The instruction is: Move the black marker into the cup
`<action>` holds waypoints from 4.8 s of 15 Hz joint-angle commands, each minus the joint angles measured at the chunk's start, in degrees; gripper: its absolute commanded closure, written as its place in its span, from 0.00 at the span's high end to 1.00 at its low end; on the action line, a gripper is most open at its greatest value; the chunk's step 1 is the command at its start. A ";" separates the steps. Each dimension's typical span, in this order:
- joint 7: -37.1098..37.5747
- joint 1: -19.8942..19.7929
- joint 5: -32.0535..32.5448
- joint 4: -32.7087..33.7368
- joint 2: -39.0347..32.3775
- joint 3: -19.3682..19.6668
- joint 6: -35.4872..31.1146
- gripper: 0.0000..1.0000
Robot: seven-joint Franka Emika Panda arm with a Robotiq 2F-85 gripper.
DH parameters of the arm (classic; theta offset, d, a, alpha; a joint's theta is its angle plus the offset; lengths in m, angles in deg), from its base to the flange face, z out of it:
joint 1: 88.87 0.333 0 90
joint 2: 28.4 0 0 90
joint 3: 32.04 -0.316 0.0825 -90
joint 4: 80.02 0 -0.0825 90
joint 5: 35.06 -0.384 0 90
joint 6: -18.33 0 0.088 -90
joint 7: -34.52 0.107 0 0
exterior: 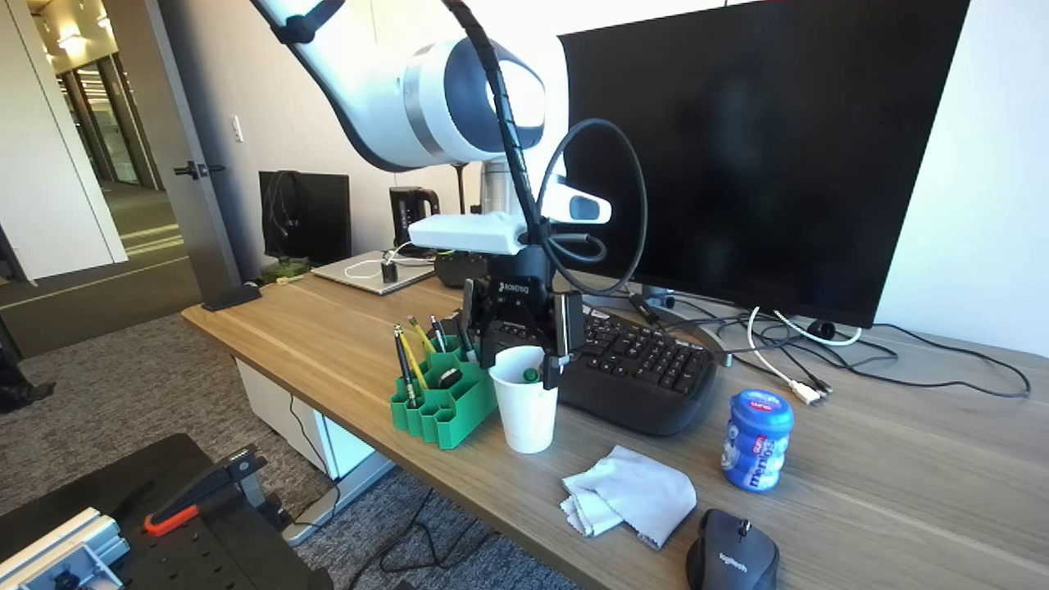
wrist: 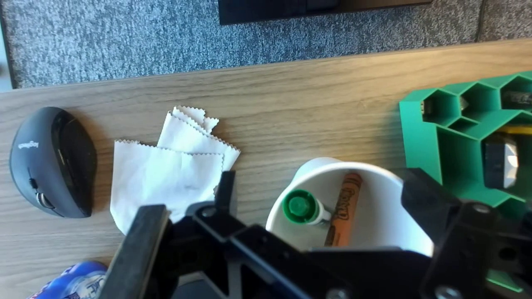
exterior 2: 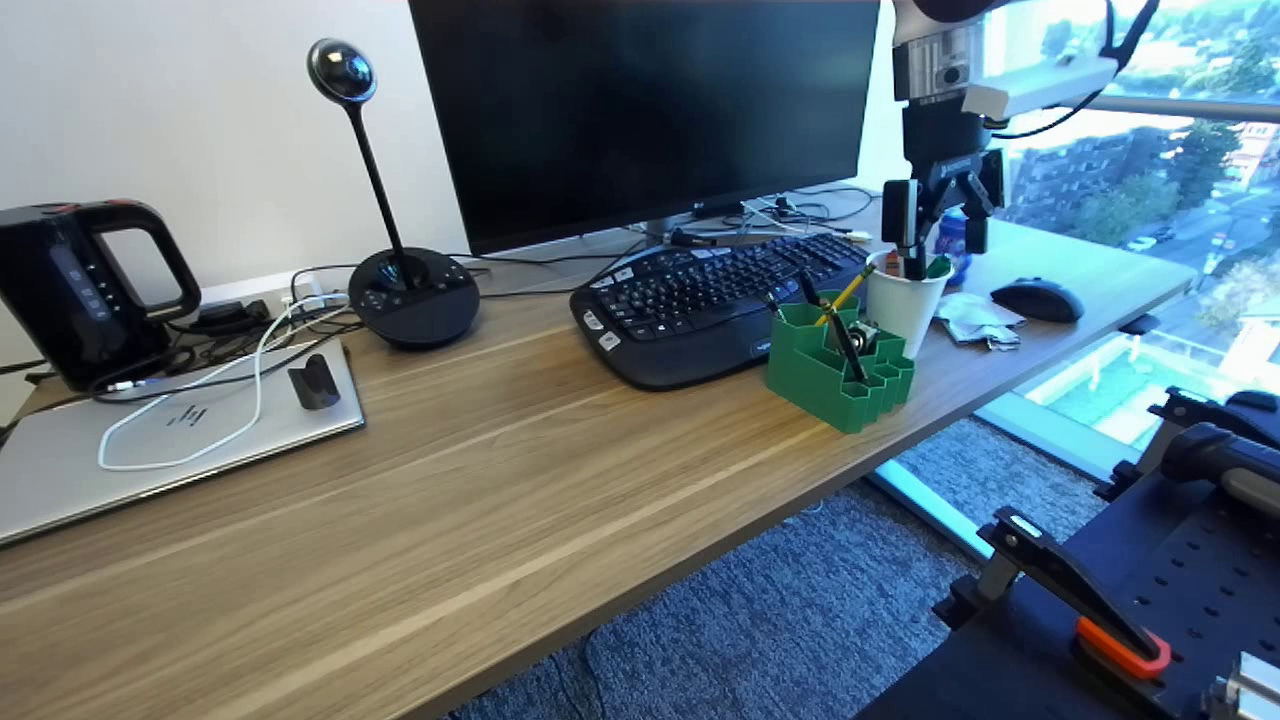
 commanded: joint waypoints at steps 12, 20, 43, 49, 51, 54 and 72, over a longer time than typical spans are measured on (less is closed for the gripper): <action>0.91 0.59 -0.17 2.58 -0.20 0.21 2.03 1.00; 1.04 0.76 -0.01 3.29 -0.37 0.23 1.86 0.99; 1.07 0.99 0.33 3.66 -1.03 0.37 2.38 0.33; 0.86 0.96 0.33 3.66 -0.85 0.32 2.42 0.74; 0.90 0.97 0.31 3.69 -0.88 0.32 2.52 0.89; 0.83 0.96 0.26 3.59 -0.80 0.28 2.55 1.00; 0.67 0.95 0.12 3.64 -0.74 -0.05 7.10 0.96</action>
